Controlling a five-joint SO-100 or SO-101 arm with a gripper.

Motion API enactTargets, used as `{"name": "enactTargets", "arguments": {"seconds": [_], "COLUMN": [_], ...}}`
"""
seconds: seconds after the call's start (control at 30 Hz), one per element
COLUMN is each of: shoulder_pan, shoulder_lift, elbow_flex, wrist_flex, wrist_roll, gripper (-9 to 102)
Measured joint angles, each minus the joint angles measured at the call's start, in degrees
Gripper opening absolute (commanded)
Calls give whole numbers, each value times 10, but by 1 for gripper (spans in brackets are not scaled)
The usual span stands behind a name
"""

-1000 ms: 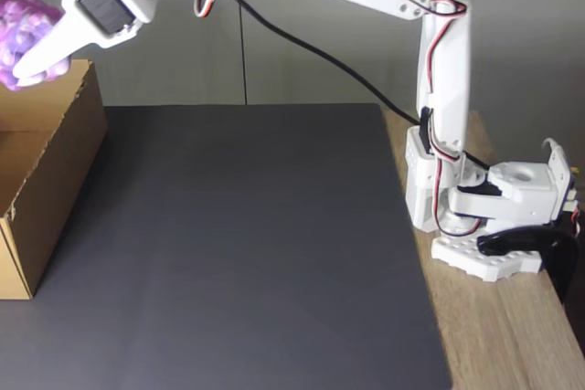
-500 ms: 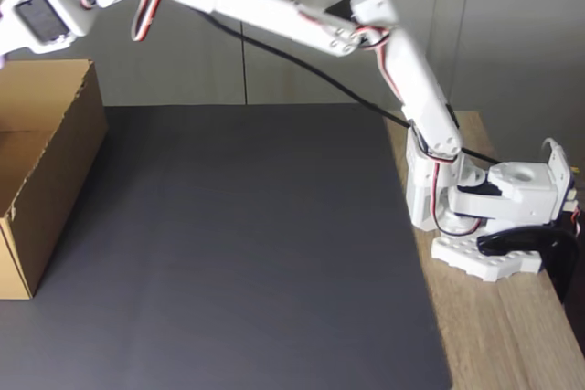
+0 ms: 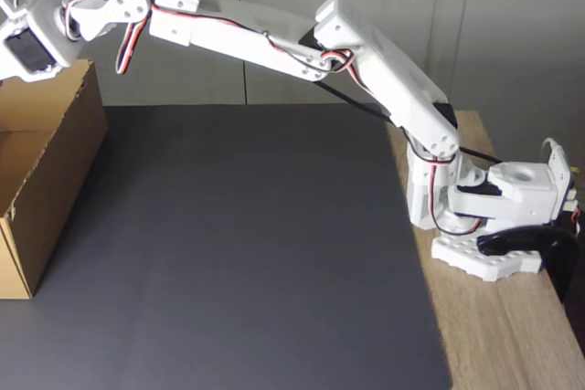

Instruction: Grasp a ball and put it in the box.

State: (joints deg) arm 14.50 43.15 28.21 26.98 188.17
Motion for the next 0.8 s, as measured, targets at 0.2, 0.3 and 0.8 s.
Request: {"name": "enactTargets", "arguments": {"seconds": [0.2, 0.3, 0.8], "shoulder_pan": [9, 11, 14], "shoulder_lift": [-13, -14, -34], "elbow_flex": [-1, -1, -23], "wrist_flex": [-10, -15, -22], "wrist_roll": [5, 5, 5], "gripper": [23, 31, 41]}}
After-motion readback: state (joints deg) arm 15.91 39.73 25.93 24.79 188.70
